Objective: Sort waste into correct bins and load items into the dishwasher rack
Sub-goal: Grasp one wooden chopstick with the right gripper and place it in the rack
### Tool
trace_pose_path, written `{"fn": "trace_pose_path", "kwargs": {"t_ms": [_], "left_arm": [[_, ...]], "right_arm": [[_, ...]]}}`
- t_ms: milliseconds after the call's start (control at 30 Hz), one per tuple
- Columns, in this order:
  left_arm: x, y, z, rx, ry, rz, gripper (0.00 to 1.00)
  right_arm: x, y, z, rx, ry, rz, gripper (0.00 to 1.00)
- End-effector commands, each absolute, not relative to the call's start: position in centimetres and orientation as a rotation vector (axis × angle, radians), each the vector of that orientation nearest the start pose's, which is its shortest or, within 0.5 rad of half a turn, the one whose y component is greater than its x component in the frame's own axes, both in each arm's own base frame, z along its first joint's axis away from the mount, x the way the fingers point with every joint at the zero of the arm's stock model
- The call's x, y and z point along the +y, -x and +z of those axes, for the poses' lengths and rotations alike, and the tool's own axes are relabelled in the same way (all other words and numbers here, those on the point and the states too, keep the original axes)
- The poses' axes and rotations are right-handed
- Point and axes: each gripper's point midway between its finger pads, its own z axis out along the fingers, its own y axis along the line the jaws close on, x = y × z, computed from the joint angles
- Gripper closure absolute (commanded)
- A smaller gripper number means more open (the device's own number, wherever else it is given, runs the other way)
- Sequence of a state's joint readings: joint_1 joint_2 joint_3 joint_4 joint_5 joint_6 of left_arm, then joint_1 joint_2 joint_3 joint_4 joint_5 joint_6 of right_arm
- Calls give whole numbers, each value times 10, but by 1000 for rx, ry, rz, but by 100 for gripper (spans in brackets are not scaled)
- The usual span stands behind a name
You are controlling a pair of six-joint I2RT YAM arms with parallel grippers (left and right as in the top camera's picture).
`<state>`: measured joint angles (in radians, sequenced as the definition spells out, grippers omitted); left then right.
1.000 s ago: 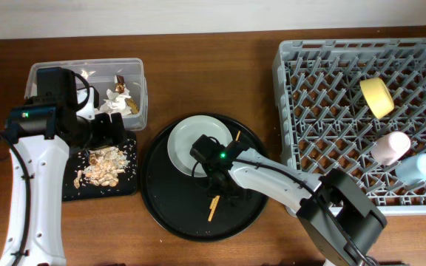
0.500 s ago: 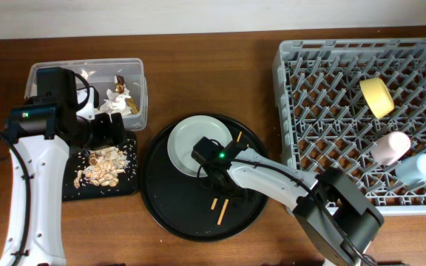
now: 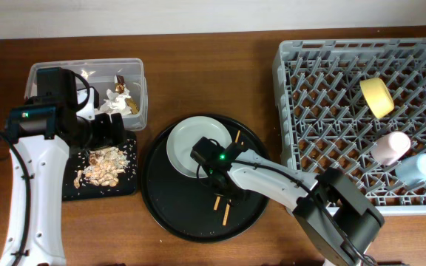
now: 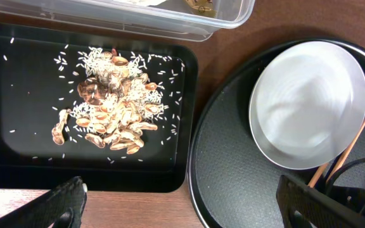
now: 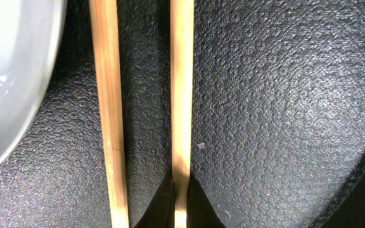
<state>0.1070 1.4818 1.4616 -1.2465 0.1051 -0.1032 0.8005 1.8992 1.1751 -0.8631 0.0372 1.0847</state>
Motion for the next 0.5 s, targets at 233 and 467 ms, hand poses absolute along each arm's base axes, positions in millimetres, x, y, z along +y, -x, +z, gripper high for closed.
{"fn": "trace_pose_path", "kwargs": {"t_ms": [233, 467], "left_arm": [[15, -316, 203, 2805, 286, -163, 5], [15, -316, 203, 2804, 286, -163, 5]], "right_arm": [[164, -282, 99, 2940, -18, 75, 96], [57, -300, 161, 2842, 92, -7, 96]]}}
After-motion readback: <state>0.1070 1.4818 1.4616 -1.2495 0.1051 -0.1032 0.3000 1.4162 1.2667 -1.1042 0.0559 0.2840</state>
